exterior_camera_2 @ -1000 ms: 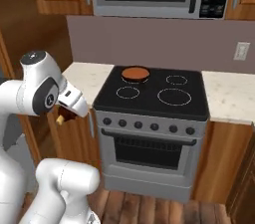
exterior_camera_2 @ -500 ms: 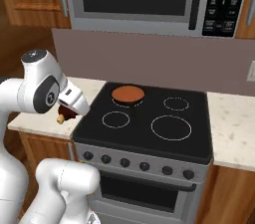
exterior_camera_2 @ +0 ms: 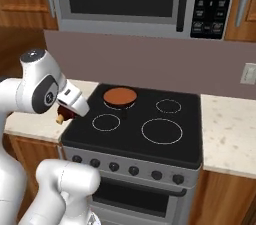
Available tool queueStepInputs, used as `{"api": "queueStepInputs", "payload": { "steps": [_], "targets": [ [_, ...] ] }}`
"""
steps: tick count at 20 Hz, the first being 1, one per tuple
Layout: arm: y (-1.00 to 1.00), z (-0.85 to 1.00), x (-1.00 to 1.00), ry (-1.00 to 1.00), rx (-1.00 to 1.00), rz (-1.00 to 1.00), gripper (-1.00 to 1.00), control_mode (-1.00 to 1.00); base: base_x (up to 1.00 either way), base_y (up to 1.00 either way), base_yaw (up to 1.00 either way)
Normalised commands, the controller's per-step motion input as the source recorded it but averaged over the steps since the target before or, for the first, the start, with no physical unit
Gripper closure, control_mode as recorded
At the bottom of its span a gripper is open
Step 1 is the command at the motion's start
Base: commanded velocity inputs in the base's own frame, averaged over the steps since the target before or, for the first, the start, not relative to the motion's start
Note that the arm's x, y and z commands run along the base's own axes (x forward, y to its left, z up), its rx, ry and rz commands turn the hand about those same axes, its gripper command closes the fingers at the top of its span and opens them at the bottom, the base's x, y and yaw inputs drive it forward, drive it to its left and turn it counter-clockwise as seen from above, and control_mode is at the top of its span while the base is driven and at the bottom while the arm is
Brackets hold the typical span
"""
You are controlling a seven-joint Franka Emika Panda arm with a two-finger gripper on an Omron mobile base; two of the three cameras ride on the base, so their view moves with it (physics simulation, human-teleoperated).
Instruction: Retrieve the steak from the fridge and place it on the saucepan with marinade on the stove.
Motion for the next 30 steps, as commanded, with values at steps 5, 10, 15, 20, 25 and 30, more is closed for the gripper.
{"api": "queueStepInputs", "payload": {
  "steps": [5,10,15,20,25,30],
  "targets": [
    [0.0,0.0,0.0,0.0,0.0,0.0,1.0,1.0,0.49,-0.08,0.0],
    [0.0,-0.05,0.35,-0.03,0.0,0.0,1.0,-1.0,0.25,0.0,0.0],
    [0.0,-0.06,0.52,-0.03,0.0,0.0,1.0,-1.0,0.0,0.0,0.0],
    [-0.02,-0.13,0.0,-0.01,-0.05,0.01,1.0,-1.0,0.0,0.0,0.0],
    [-0.01,-0.37,0.18,0.0,-0.05,0.0,1.0,-1.0,0.0,0.0,0.0],
    [-0.09,-0.27,0.81,0.0,-0.04,0.03,1.0,-1.0,0.0,0.0,0.0]
  ]
}}
